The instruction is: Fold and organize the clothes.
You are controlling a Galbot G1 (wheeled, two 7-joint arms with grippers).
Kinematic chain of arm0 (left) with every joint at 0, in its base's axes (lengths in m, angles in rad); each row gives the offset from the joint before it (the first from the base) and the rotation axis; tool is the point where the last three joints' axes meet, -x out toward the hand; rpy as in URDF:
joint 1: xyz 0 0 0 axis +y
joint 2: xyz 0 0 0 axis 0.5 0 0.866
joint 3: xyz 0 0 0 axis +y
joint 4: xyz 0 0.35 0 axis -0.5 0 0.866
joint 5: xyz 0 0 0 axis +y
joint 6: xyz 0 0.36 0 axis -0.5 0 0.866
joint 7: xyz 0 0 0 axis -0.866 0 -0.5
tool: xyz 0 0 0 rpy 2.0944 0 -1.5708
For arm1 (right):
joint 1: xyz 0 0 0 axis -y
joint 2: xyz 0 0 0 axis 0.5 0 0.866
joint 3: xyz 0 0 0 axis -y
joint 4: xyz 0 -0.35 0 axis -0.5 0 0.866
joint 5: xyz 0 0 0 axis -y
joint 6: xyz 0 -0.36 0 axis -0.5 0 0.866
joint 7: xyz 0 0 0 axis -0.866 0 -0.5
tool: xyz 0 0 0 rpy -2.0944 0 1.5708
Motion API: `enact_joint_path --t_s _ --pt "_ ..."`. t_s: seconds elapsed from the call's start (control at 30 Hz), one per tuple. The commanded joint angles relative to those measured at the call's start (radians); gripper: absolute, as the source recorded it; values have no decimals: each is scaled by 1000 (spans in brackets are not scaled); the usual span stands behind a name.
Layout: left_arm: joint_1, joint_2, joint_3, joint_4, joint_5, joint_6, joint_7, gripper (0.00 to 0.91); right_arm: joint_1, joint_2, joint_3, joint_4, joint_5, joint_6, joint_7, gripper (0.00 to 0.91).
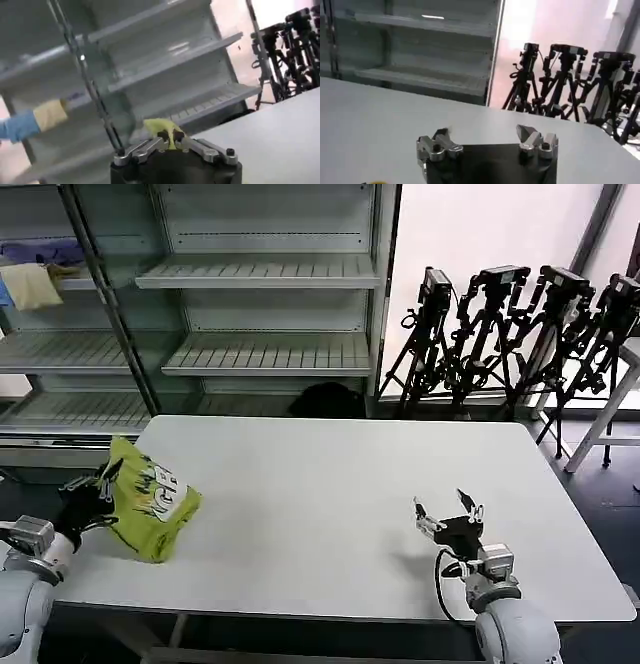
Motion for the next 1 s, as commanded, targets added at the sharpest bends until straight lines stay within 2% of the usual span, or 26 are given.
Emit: enact_joint_path --t_s 0.03,0.17,0.27,0.4,0.63,0.67,0.7,0.77,0.83,0.93,1.0 --pt "78 -123 372 -187 403 -43 -17 0 -39 -7 33 -8 19 32 3 907" --pt "47 -197 614 -129 479 -10 -62 0 -66 -2 38 -2 18 42 4 907" --pt "0 -245 730 -63 380 24 -119 0 -81 3 45 5 16 43 5 907" --pt "-72 -276 786 -7 219 68 -186 0 -93 6 49 16 11 41 7 907" --pt "-122 -281 798 73 160 74 -216 20 -92 30 22 35 1 10 -3 907" --pt "-127 -282 800 89 156 74 -226 262 -90 32 16 42 7 -3 -15 907" --pt "-128 -283 798 104 155 72 -222 907 -90 32 16 42 7 -3 -15 907" --pt "-131 -281 798 119 145 66 -218 907 -81 37 -21 60 74 -60 -36 907" --pt "-133 -279 798 128 139 63 -216 907 -72 42 -37 64 110 -84 -45 907" --pt "-132 -275 803 122 119 76 -218 907 -47 61 -57 67 198 -152 -34 907" --pt "-126 -273 811 118 118 81 -218 907 -41 65 -68 63 209 -151 -29 907"
